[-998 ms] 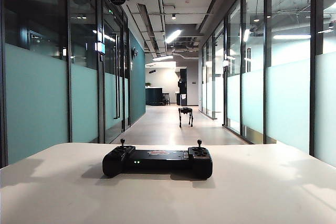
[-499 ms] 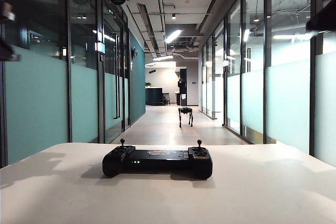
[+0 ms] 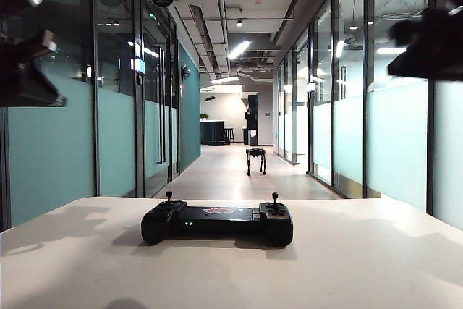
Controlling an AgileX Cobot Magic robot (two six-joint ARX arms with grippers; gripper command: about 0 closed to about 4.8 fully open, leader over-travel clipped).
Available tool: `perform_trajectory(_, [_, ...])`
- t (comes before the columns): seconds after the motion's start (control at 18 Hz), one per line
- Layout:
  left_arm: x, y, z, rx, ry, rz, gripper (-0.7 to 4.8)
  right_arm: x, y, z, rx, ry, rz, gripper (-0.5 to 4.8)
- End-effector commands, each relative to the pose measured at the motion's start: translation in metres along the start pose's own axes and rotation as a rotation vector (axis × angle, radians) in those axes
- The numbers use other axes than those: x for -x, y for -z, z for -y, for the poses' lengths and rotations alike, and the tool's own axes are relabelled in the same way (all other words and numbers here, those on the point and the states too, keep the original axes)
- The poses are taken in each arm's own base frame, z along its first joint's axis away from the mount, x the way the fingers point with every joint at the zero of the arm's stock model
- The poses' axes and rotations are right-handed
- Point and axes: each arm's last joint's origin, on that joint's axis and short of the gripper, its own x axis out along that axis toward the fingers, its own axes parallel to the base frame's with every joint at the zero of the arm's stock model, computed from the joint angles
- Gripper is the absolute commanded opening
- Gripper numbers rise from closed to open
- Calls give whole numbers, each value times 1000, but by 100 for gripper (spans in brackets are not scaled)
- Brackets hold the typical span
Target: Push the left joystick on the remote control sitting on the white table backward to make the robot dog back up in a straight line until it returns close to you.
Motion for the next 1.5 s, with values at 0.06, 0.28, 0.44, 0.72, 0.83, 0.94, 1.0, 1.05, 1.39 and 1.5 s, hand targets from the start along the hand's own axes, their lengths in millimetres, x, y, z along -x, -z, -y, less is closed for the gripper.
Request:
perform_trajectory(0.06, [-10,-6,-2,-4,25,5,-5,-11,2,-1,-5,0,41,-6])
perform_trajectory(0.28, [-21,-7,-5,-12,65,25,-5,-26,15,-4,-10,-33,4,-6])
perform_trajectory(0.44, [-26,-4,-6,-7,66,10,-5,-40,19,-8,-29,-49,-38,-6])
perform_trajectory(0.72, [-33,4,-8,5,65,-22,-5,-67,29,-17,-26,-91,-94,-6])
perform_trajectory(0.83, [-37,8,-9,11,84,-41,-5,-78,36,-20,-43,-120,-126,-6])
perform_trajectory(0.94, [-42,11,-11,9,86,-36,-5,-91,42,-23,-90,-121,-148,-6])
perform_trajectory(1.0, [-43,12,-11,9,85,-35,-5,-95,45,-24,-97,-121,-159,-6])
perform_trajectory(1.05, [-44,13,-12,9,85,-34,-5,-99,47,-25,-96,-120,-167,-6])
perform_trajectory(1.39, [-64,9,-17,12,111,-52,-5,-122,59,-39,-82,-120,-205,-6])
perform_trajectory(1.5, [-72,5,-19,10,129,-48,-5,-126,65,-48,-69,-90,-222,-6])
